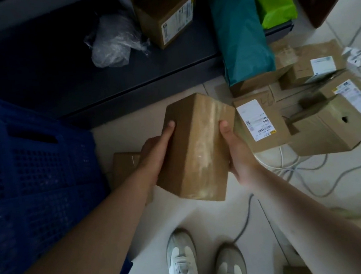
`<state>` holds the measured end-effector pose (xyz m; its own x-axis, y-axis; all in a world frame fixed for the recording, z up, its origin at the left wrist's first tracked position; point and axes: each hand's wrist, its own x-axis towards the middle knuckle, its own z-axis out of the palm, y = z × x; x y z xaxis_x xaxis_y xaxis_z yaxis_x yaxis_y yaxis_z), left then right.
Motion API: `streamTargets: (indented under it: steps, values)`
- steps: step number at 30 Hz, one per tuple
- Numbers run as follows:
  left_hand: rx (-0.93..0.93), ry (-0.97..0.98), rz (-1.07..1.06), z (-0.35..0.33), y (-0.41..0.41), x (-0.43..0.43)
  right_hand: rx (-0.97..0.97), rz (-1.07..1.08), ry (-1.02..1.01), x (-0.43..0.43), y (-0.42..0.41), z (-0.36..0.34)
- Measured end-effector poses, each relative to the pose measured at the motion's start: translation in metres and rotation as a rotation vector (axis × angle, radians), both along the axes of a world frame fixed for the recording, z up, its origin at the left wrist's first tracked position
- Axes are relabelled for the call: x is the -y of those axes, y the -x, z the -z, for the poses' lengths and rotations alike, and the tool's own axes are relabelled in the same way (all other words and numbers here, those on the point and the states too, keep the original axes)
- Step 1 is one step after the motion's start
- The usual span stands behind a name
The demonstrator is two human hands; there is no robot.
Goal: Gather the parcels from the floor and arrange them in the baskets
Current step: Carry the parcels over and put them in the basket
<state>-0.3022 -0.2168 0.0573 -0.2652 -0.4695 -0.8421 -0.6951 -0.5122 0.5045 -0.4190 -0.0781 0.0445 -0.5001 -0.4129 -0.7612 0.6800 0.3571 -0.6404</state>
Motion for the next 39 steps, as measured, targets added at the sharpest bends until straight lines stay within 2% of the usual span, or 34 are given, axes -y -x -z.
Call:
streamTargets:
  steps: [3, 5, 7, 9, 12, 14, 15, 17, 18, 19, 23, 26, 29, 31, 34, 36, 39]
  values:
    - [0.057, 0.180, -0.098, 0.008, -0.007, -0.003, -0.261, 0.049, -0.151, -0.003, 0.001, 0.015]
    - [-0.004, 0.187, -0.208, 0.018, -0.012, -0.008, -0.369, 0.038, -0.158, -0.003, 0.000, 0.022]
    - [-0.054, 0.178, -0.291, 0.026, -0.015, -0.011, -0.289, 0.003, -0.109, 0.002, -0.003, 0.021]
    - [-0.044, 0.150, -0.287, 0.033, -0.017, -0.008, -0.110, -0.042, -0.040, 0.001, -0.003, 0.024]
    - [-0.020, -0.136, -0.192, 0.050, -0.028, -0.001, 0.030, -0.016, 0.004, -0.003, -0.002, 0.022]
    - [-0.094, -0.202, -0.095, 0.042, -0.034, -0.004, -0.145, -0.027, -0.102, -0.006, -0.002, 0.029]
    - [-0.106, -0.201, -0.079, 0.040, -0.035, -0.005, -0.326, -0.010, -0.161, -0.007, -0.003, 0.034]
    - [-0.078, -0.125, -0.106, 0.042, -0.035, -0.009, -0.599, 0.071, -0.213, -0.008, -0.006, 0.037]
    - [-0.095, -0.062, -0.134, 0.043, -0.033, -0.014, -0.638, 0.067, -0.188, -0.007, -0.011, 0.039]
    - [-0.120, -0.009, -0.156, 0.045, -0.031, -0.019, -0.630, 0.032, -0.157, -0.004, -0.016, 0.038]
    - [-0.200, 0.131, -0.159, 0.061, -0.032, -0.033, -0.403, -0.116, -0.068, -0.001, -0.030, 0.039]
    - [-0.119, 0.261, -0.100, 0.076, -0.038, -0.036, -0.304, -0.160, -0.045, -0.002, -0.029, 0.051]
    - [0.056, 0.120, -0.029, 0.089, -0.041, -0.035, -0.169, -0.133, -0.057, -0.004, -0.029, 0.074]
    - [0.025, 0.043, -0.024, 0.104, -0.039, -0.036, -0.094, -0.144, -0.050, -0.005, -0.031, 0.094]
    - [-0.081, 0.112, -0.054, 0.144, -0.036, -0.047, -0.192, -0.190, -0.169, -0.003, -0.035, 0.136]
    - [-0.083, 0.174, -0.038, 0.170, -0.035, -0.060, -0.242, -0.191, -0.238, -0.007, -0.039, 0.173]
    - [-0.081, 0.200, 0.059, 0.191, -0.037, -0.078, -0.352, -0.227, -0.334, -0.012, -0.049, 0.192]
